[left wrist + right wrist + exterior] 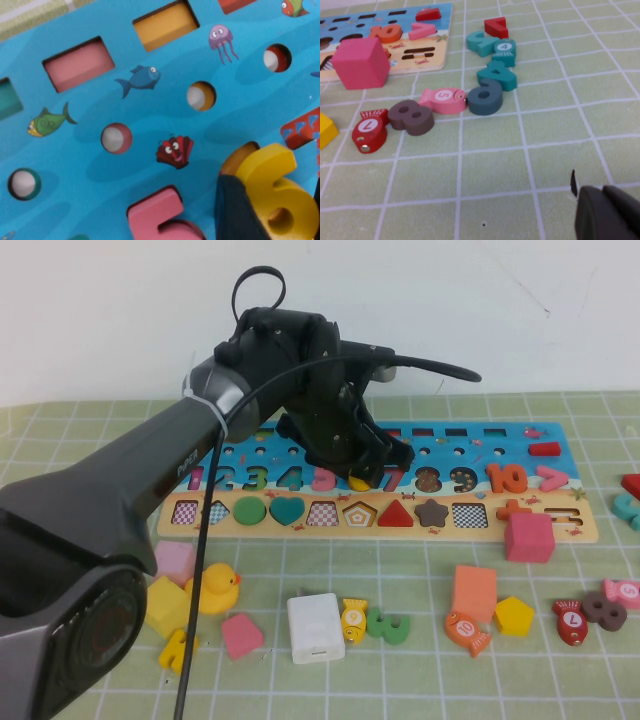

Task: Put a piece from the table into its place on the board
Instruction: Place the "number 6" into the hole of the number 6

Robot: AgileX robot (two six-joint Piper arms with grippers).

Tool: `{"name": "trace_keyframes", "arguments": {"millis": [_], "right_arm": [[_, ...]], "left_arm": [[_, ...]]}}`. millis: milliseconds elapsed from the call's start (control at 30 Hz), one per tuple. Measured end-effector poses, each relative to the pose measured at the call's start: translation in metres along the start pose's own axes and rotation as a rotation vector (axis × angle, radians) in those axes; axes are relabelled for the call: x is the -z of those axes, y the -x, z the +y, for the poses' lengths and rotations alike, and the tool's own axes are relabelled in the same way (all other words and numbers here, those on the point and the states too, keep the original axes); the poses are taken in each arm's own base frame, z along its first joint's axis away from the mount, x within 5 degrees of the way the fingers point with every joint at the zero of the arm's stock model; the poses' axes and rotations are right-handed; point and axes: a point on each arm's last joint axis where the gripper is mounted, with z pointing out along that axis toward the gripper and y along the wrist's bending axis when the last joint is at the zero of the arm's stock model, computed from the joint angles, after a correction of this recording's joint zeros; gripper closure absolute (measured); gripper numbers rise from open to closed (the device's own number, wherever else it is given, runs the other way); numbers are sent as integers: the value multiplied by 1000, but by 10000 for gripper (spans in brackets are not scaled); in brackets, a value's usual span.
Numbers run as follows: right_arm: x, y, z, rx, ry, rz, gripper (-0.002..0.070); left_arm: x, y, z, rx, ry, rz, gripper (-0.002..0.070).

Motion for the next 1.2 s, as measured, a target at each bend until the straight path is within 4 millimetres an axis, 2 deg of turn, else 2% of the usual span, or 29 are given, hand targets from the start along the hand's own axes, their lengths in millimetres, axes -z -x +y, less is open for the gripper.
{"name": "trace_keyframes", "arguments": {"millis": [1200], "right_arm": [[0,0,0,0,0,0,679]], "left_arm": [[-2,0,2,50,35,4,405]]}}
